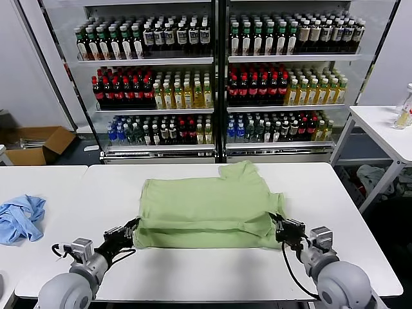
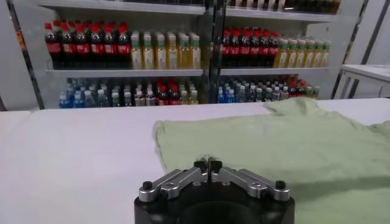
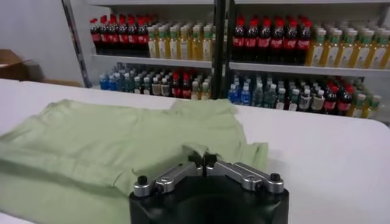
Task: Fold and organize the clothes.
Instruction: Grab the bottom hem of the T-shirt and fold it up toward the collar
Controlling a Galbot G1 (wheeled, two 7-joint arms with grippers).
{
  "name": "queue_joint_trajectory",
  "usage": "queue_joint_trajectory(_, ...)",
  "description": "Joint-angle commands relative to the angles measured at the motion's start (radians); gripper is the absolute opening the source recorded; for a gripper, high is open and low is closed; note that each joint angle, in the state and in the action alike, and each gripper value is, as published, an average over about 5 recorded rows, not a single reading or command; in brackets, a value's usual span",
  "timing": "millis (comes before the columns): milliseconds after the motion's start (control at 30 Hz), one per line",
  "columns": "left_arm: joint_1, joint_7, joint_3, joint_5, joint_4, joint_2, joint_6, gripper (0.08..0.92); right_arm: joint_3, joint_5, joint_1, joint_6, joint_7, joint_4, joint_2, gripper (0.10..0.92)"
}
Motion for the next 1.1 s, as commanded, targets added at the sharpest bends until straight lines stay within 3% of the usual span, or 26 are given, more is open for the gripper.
queue_joint_trajectory(33, -0.11, 0.033, 0.06, 0.025, 0.141, 0.002, -0.022, 0.081, -0.049, -0.029, 0.065, 0.003, 0.002, -0.078, 0.019, 0.108)
queue_joint_trajectory(500, -0.154, 0.03, 0.108, 0.173, 0.32, -0.035, -0.072, 0.096, -0.07, -0.071, 0.071, 0.023, 0.004, -0.191, 0.076, 0.134)
queue_joint_trajectory(700, -0.122, 0.031, 0.074, 0.158, 0.256, -0.017, -0.057, 0.246, -0.04, -0.061, 0.055, 0.03, 0.004, -0.158, 0.073, 0.295)
queue_joint_trajectory(1100, 0.052, -0.013, -0.013, -0.015, -0.026, 0.016, -0.02, 0.593, 0.112, -0.026, -0.171, 0.046, -0.003, 0.031, -0.012, 0.642)
